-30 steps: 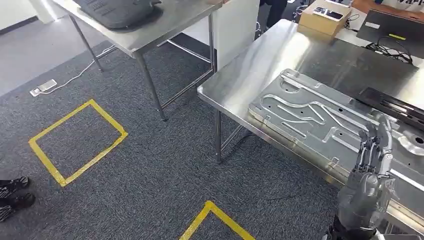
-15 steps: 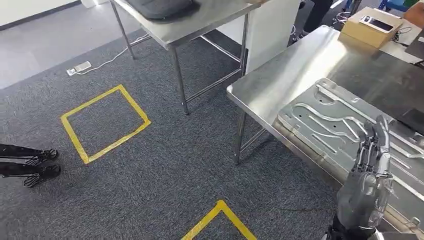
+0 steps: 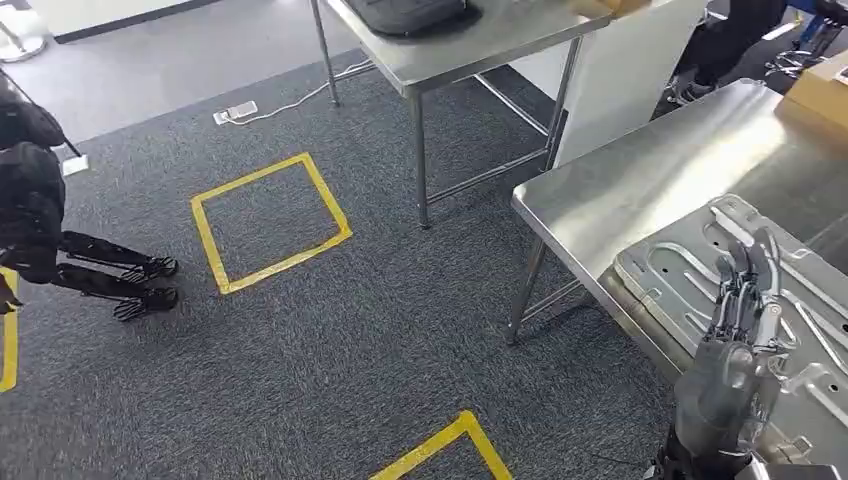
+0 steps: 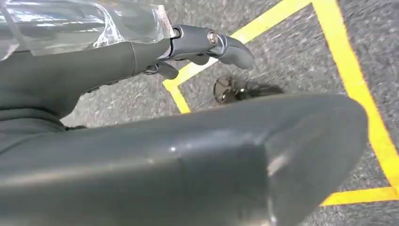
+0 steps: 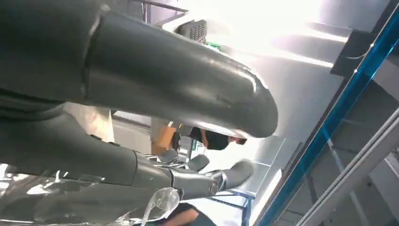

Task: Take the parts from the cabinet and place them on the table.

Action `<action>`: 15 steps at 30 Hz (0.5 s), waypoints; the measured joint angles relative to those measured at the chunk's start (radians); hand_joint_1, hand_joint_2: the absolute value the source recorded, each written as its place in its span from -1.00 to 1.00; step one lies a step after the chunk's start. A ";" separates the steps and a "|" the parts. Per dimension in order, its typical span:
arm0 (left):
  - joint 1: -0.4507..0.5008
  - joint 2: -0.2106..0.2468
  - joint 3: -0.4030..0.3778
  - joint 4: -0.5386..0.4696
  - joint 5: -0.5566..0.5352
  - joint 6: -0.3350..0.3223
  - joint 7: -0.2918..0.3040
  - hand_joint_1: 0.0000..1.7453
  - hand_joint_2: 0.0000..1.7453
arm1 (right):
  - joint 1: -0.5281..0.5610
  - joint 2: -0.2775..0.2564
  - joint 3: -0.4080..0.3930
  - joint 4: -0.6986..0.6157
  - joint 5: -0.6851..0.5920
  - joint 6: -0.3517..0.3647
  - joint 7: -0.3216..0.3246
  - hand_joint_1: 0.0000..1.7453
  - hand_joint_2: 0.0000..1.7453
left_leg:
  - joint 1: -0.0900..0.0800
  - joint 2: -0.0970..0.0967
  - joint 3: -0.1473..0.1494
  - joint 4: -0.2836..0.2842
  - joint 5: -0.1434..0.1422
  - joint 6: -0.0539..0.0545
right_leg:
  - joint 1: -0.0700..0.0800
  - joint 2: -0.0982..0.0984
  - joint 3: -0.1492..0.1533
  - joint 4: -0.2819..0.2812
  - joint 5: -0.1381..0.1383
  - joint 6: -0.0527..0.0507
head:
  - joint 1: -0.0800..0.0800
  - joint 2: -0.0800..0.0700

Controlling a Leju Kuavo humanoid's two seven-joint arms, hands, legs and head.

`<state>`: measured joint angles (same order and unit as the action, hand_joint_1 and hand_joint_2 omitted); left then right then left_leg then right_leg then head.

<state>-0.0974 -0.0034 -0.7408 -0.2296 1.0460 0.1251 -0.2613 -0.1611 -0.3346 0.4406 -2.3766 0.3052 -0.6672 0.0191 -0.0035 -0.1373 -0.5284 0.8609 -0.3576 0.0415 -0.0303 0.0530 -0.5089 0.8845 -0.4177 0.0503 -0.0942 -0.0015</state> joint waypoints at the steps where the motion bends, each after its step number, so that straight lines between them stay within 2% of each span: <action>1: 0.002 0.000 0.000 0.000 0.001 0.000 -0.001 -1.00 -1.00 | -0.002 0.000 0.000 0.000 0.000 0.001 0.000 -1.00 -1.00 | 0.002 0.019 -0.007 0.009 -0.010 -0.004 | -0.004 -0.015 0.005 -0.007 0.003 -0.009 | 0.000 0.000; 2: 0.002 -0.001 0.000 0.000 0.002 0.000 -0.002 -1.00 -1.00 | -0.002 0.000 0.000 0.000 0.000 0.003 0.000 -1.00 -1.00 | -0.005 0.069 -0.028 0.051 -0.036 -0.011 | -0.002 -0.023 0.009 -0.011 0.003 -0.016 | -0.002 0.000; 3: -0.002 -0.001 0.000 0.000 0.003 0.000 -0.003 -1.00 -1.00 | -0.003 -0.001 -0.001 0.000 0.001 0.005 0.000 -1.00 -1.00 | -0.004 0.099 -0.068 0.136 -0.079 -0.016 | 0.002 -0.038 0.012 -0.012 0.001 -0.023 | -0.002 0.000; 5: -0.006 -0.001 0.000 0.000 0.005 0.001 -0.005 -1.00 -1.00 | -0.003 -0.001 -0.001 0.000 0.002 0.007 -0.001 -1.00 -1.00 | 0.000 0.118 -0.162 0.327 -0.151 -0.021 | 0.007 -0.063 0.013 -0.012 -0.002 -0.028 | -0.002 0.000; 6: -0.005 -0.001 0.000 0.000 0.006 0.001 -0.006 -1.00 -1.00 | -0.003 -0.001 -0.001 0.000 0.003 0.007 -0.001 -1.00 -1.00 | 0.000 0.119 -0.196 0.390 -0.165 -0.021 | 0.008 -0.076 0.015 -0.012 -0.004 -0.030 | -0.002 0.000; 7: -0.003 -0.001 -0.001 0.000 0.008 0.001 -0.006 -1.00 -1.00 | -0.003 -0.001 -0.001 0.000 0.003 0.007 -0.001 -1.00 -1.00 | 0.000 0.119 -0.200 0.390 -0.153 -0.020 | 0.010 -0.087 0.018 -0.013 -0.007 -0.032 | -0.002 0.000; 8: -0.001 -0.001 -0.001 0.000 0.009 0.001 -0.007 -1.00 -1.00 | -0.004 -0.001 -0.001 0.000 0.003 0.007 -0.001 -1.00 -1.00 | -0.001 0.120 -0.175 0.335 -0.118 -0.016 | 0.011 -0.098 0.021 -0.013 -0.010 -0.034 | -0.002 0.000; 9: -0.001 -0.001 -0.001 0.000 0.010 0.001 -0.008 -1.00 -1.00 | -0.005 -0.001 -0.001 0.000 0.003 0.007 -0.001 -1.00 -1.00 | -0.003 0.126 -0.127 0.236 -0.069 -0.009 | 0.011 -0.107 0.024 -0.013 -0.013 -0.034 | -0.002 0.000; 10: -0.002 -0.001 -0.001 0.000 0.010 0.001 -0.009 -1.00 -1.00 | -0.007 -0.001 -0.001 0.000 0.003 0.007 -0.001 -1.00 -1.00 | -0.007 0.141 -0.075 0.131 -0.025 -0.002 | 0.011 -0.116 0.029 -0.013 -0.017 -0.033 | -0.002 0.000; 11: -0.003 -0.001 -0.001 0.000 0.010 0.001 -0.011 -1.00 -1.00 | -0.007 -0.001 -0.001 0.000 0.003 0.007 -0.001 -1.00 -1.00 | -0.020 0.196 -0.027 0.041 0.009 0.009 | 0.011 -0.122 0.033 -0.015 -0.020 -0.031 | -0.002 0.000; 12: -0.007 0.000 -0.001 0.000 0.010 0.001 -0.011 -1.00 -1.00 | -0.007 -0.001 -0.002 0.000 0.003 0.007 -0.001 -1.00 -1.00 | -0.035 0.222 -0.011 0.005 0.006 0.013 | 0.018 -0.130 0.031 -0.011 -0.024 -0.024 | -0.003 0.000; 13: -0.009 0.000 -0.001 0.000 0.010 0.001 -0.011 -1.00 -1.00 | -0.006 -0.001 -0.002 0.000 0.003 0.007 -0.001 -1.00 -1.00 | -0.034 0.209 -0.010 0.003 0.002 0.018 | 0.018 -0.137 0.030 -0.011 -0.025 -0.023 | -0.003 0.000; 15: -0.006 0.000 -0.001 0.000 0.011 0.001 -0.012 -1.00 -1.00 | -0.008 -0.001 -0.002 0.000 0.003 0.008 -0.001 -1.00 -1.00 | -0.035 0.186 -0.015 0.000 0.001 0.020 | 0.019 -0.162 0.034 -0.016 -0.027 -0.017 | -0.003 0.000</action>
<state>-0.1034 -0.0034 -0.7416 -0.2296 1.0567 0.1263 -0.2731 -0.1695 -0.3353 0.4383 -2.3766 0.3086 -0.6588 0.0183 -0.0389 0.0486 -0.5430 0.8613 -0.3565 0.0617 -0.0111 -0.1088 -0.4753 0.8688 -0.4448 0.0332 -0.0973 -0.0015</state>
